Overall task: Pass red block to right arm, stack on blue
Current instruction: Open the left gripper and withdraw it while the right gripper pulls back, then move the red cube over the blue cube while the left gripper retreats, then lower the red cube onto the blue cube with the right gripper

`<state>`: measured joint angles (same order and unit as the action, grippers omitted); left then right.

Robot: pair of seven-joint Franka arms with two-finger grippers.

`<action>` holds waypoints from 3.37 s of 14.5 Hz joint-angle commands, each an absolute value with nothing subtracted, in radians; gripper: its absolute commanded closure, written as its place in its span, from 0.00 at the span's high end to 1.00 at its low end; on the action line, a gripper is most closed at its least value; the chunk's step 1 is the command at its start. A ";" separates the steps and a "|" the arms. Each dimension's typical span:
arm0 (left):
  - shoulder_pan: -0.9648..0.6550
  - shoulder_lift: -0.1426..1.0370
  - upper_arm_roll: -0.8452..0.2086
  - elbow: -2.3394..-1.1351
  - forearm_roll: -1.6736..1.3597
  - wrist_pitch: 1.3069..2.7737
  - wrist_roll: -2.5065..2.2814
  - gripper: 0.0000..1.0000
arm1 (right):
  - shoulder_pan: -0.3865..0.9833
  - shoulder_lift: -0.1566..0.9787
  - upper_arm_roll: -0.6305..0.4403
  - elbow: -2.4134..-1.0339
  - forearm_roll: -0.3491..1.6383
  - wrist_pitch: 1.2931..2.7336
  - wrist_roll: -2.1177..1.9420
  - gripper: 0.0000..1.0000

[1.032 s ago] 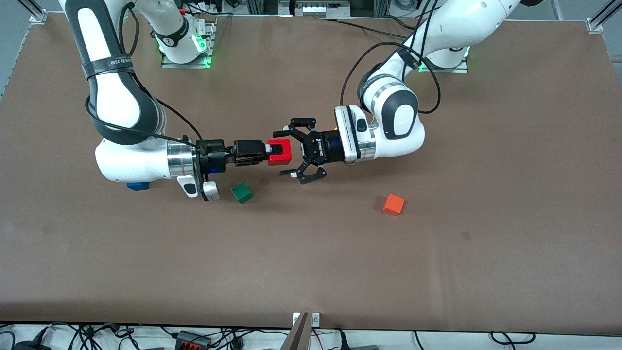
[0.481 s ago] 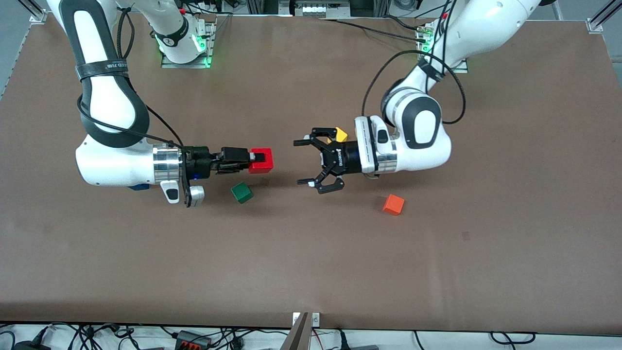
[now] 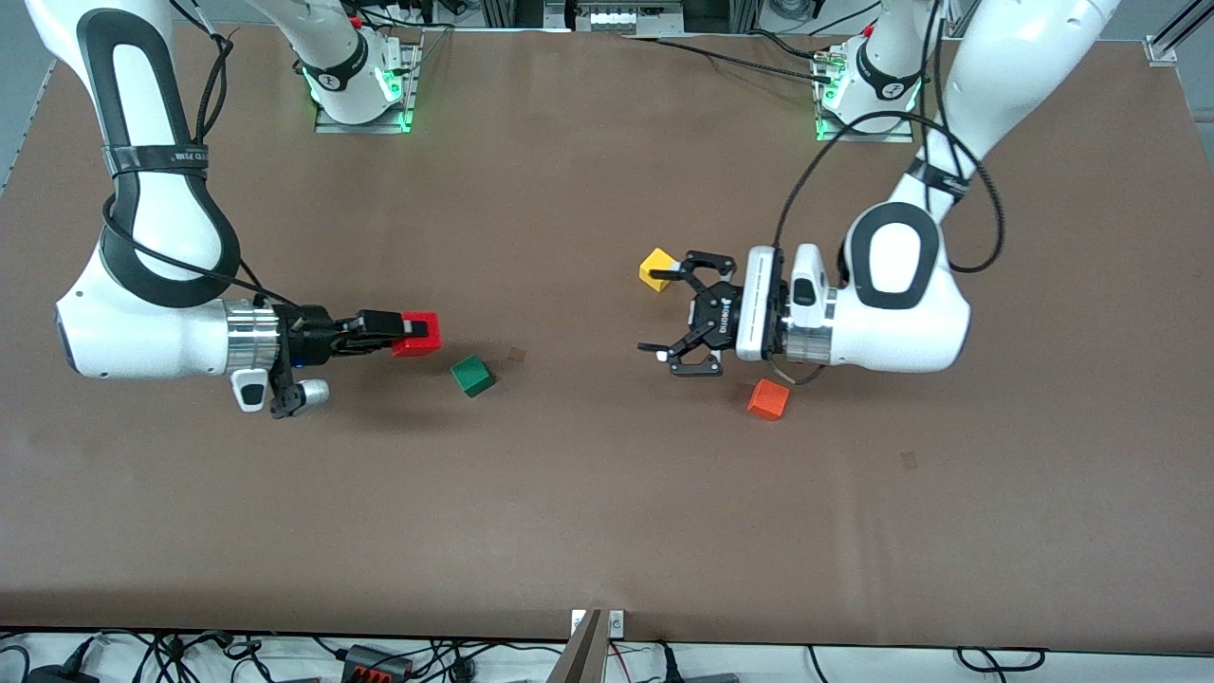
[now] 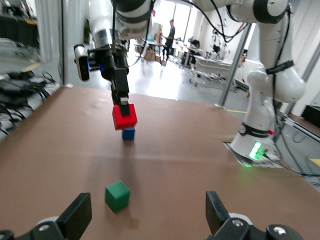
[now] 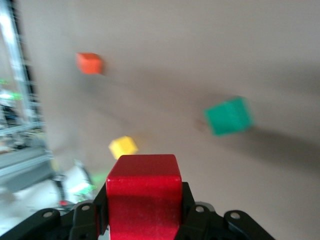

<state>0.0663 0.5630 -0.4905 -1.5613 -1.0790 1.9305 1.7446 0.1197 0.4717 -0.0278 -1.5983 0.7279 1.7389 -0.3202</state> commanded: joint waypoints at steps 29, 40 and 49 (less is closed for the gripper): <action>0.029 0.191 -0.158 -1.487 0.229 1.690 0.232 1.00 | -0.014 0.328 -0.083 -2.042 -0.071 2.269 -0.080 0.00; -0.009 -0.064 0.031 -1.689 -0.075 1.678 -0.105 1.00 | -0.023 0.380 -0.081 -2.034 -0.075 2.296 -0.086 0.00; 0.026 -0.074 -0.081 -1.684 0.000 1.647 -0.103 1.00 | -0.021 0.368 -0.081 -1.991 -0.072 2.258 -0.077 1.00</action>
<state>-0.0015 -0.0472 -0.0378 -1.6610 -0.0446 1.6467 -0.0949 -0.0129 0.3881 -0.0890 -2.0107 -0.0556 2.2787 -0.0940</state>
